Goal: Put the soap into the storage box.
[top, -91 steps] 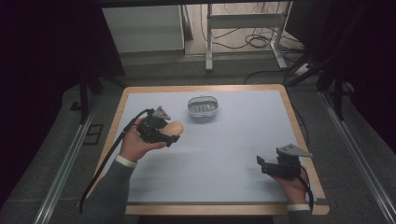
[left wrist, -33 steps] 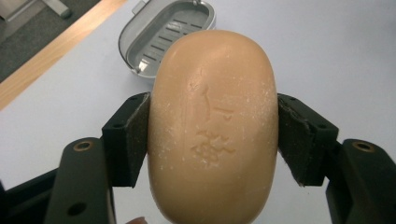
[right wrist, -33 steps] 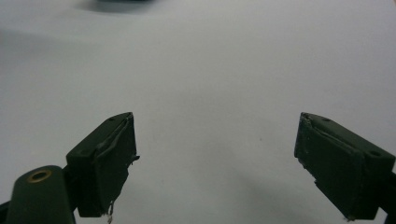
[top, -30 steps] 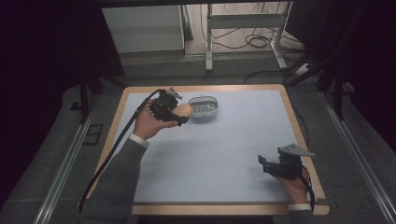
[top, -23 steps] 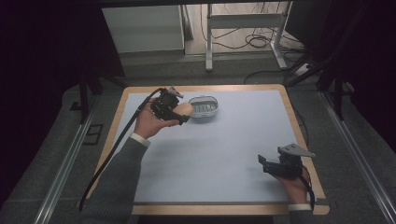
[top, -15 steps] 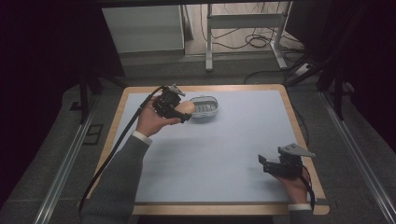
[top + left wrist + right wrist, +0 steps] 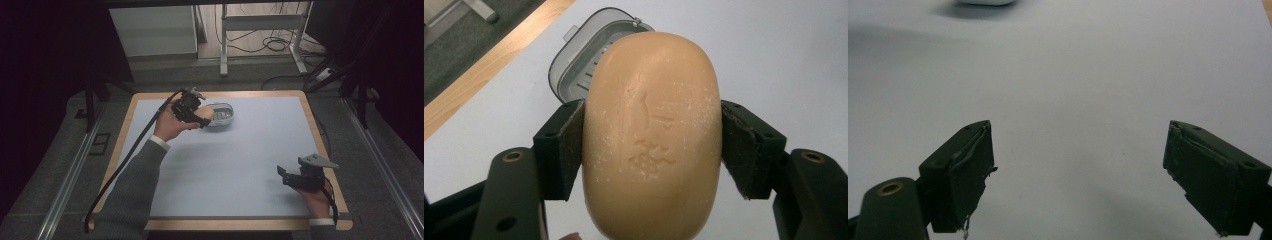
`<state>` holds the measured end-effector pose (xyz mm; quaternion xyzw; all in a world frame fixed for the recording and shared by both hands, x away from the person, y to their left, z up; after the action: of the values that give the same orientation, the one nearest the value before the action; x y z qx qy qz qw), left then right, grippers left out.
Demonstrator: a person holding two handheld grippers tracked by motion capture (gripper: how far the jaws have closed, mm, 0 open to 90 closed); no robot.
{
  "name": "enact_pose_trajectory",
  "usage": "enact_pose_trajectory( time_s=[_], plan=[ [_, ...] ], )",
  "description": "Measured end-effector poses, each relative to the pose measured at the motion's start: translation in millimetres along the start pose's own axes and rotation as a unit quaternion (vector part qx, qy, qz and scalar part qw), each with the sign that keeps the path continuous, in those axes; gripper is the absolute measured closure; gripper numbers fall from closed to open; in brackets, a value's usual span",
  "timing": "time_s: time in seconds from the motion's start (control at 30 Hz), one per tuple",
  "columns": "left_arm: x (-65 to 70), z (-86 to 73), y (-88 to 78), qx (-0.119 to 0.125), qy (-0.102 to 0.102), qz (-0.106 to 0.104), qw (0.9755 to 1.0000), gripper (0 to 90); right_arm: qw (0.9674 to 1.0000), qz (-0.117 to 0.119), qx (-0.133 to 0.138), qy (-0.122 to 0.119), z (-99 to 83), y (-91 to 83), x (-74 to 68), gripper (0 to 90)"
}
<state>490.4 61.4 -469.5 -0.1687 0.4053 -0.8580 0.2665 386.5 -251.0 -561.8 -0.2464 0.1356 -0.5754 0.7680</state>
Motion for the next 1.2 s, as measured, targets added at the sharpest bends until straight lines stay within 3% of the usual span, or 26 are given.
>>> enact_pose_trajectory(
  time_s=[0.83, 1.2],
  plan=[
    [-33.0, 11.0, 39.6, -0.012, -0.012, -0.01, 0.9998, 32.5, 1.0, -0.006, -0.005, 0.0, -1.8, -0.1, 3.6, 12.7],
    [-44.6, 20.4, 58.2, -0.021, 0.001, -0.012, 0.9997, 32.5, 0.9999, -0.006, -0.009, -0.002, -3.9, 2.0, 3.2, 12.7]
  ],
)
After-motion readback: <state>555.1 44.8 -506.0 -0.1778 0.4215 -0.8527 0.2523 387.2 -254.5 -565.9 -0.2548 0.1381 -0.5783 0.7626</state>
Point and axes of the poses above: each handheld gripper's, and its own axes: y roughly forward along the jaws, z roughly out of its top, x roughly to its right, the point moved 10 cm from there along y, roughly forward along the jaws, and after that the axes turned 10 degrees about -z, right-handed, at the moved point
